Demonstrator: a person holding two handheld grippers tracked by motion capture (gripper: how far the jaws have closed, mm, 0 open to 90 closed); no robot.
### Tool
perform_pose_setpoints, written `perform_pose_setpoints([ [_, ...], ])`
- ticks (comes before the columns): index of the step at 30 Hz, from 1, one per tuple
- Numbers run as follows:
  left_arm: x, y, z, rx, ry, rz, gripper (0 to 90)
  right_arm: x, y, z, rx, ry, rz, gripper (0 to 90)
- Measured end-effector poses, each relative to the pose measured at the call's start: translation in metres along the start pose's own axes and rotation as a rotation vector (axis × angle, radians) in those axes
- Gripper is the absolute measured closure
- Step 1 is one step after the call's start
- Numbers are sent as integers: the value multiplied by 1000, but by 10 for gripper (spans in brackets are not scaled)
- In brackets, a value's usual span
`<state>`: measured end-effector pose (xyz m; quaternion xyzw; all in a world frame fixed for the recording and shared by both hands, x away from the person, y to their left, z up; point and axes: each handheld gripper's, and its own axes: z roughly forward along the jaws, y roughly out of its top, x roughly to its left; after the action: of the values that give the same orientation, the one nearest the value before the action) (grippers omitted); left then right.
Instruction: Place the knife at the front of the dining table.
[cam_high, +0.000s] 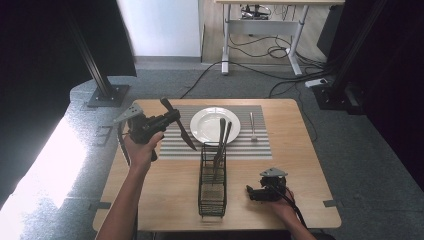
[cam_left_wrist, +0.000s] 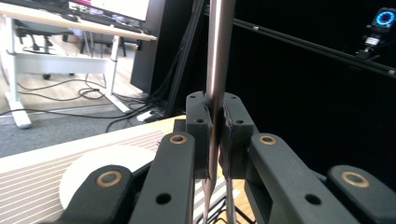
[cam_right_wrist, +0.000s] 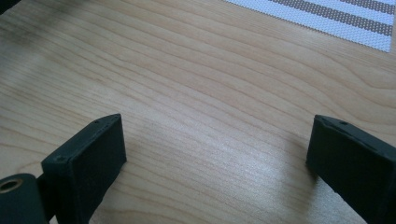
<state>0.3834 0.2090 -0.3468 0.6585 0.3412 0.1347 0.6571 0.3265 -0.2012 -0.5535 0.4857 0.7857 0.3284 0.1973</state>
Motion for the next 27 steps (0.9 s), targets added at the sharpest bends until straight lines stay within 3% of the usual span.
perform_pose_setpoints([
  [5, 5, -1, -2, 14, 42, 13, 835, 0, 0, 0, 0, 1, -1, 46],
  [18, 12, -10, 3, 71, 85, 12, 835, 0, 0, 0, 0, 1, -1, 49],
  [27, 19, -17, 6, 113, 139, 17, 835, 0, 0, 0, 1, 2, -2, 50],
])
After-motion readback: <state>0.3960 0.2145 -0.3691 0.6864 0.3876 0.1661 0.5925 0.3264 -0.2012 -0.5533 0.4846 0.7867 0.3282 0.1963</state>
